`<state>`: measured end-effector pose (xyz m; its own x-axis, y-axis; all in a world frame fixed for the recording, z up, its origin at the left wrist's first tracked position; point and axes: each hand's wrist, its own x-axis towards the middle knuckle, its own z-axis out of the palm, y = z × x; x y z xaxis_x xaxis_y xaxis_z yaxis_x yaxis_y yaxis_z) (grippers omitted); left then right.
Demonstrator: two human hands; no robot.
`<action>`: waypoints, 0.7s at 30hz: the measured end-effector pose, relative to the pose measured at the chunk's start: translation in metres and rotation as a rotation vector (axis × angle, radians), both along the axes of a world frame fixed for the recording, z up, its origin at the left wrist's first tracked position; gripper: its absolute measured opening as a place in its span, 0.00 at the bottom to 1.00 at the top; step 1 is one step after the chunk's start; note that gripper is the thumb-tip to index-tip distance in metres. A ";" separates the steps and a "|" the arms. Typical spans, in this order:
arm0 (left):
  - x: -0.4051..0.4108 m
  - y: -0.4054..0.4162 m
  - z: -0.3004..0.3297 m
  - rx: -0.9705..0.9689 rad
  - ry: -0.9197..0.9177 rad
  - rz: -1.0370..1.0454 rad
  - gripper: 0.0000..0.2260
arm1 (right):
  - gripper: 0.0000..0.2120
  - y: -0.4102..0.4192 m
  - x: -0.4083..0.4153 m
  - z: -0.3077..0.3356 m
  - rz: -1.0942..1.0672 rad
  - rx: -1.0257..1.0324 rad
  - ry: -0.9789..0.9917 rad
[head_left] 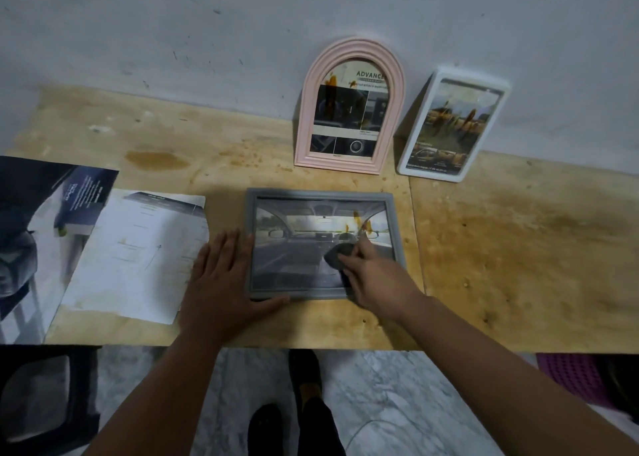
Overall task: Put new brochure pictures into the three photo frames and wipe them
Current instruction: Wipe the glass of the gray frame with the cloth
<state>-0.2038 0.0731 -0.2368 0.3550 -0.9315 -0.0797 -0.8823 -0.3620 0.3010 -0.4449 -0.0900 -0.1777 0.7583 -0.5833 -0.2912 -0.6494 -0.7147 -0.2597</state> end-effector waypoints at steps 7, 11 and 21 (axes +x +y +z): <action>0.000 0.000 -0.001 -0.005 -0.016 -0.005 0.56 | 0.17 -0.077 0.027 0.013 -0.226 -0.056 -0.201; -0.001 -0.001 -0.001 -0.008 -0.006 -0.003 0.56 | 0.17 -0.053 0.027 -0.012 -0.182 -0.146 -0.049; -0.001 -0.001 0.000 -0.003 -0.006 0.007 0.56 | 0.17 -0.029 -0.008 0.020 0.008 0.133 0.035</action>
<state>-0.2045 0.0722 -0.2371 0.3624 -0.9290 -0.0744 -0.8813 -0.3676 0.2968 -0.4527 -0.1195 -0.1576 0.7510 -0.5315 -0.3918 -0.6539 -0.6809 -0.3298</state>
